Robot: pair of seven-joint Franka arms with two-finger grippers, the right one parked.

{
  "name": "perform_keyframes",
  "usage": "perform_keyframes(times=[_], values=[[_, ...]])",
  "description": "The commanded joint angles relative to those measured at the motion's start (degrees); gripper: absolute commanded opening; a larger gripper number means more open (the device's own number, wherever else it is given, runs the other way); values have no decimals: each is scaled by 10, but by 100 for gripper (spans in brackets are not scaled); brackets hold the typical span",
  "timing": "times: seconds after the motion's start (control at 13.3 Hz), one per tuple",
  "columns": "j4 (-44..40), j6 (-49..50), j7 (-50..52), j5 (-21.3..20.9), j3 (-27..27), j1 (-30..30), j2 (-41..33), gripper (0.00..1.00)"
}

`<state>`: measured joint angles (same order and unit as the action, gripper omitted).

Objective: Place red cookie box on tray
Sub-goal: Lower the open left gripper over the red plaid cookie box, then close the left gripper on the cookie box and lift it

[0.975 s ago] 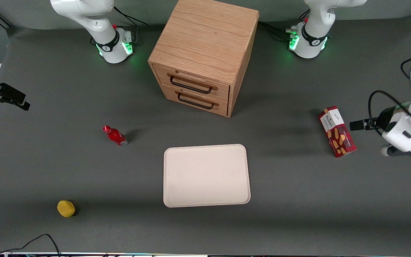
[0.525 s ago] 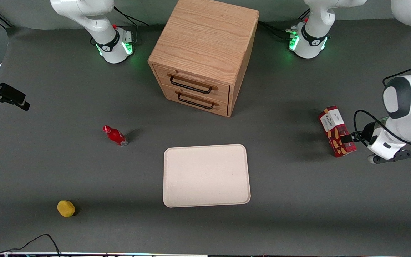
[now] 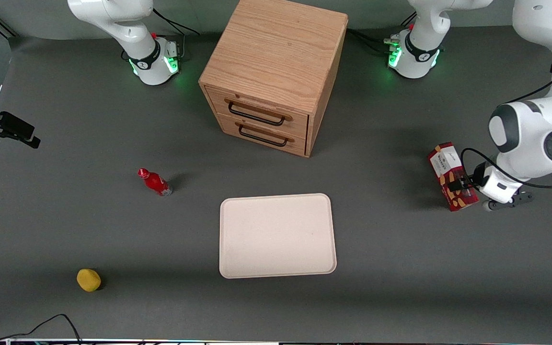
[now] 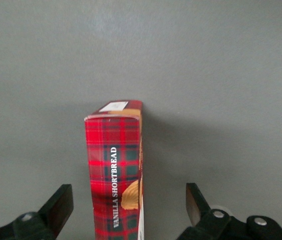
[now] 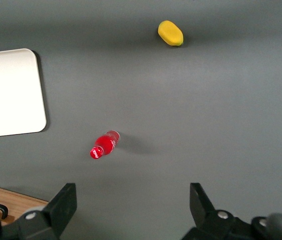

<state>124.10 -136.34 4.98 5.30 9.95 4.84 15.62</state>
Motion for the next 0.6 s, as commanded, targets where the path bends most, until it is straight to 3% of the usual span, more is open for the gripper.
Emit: perform_keyframes(times=[0.0,0.15,0.22,0.53], values=[[57,-49,3,13,2,2,-28,100],[63,-51,3,26,2,0,-27,97],[66,-56,3,28,2,0,-27,88],[88,-88,-3,28,2,0,-26,32]])
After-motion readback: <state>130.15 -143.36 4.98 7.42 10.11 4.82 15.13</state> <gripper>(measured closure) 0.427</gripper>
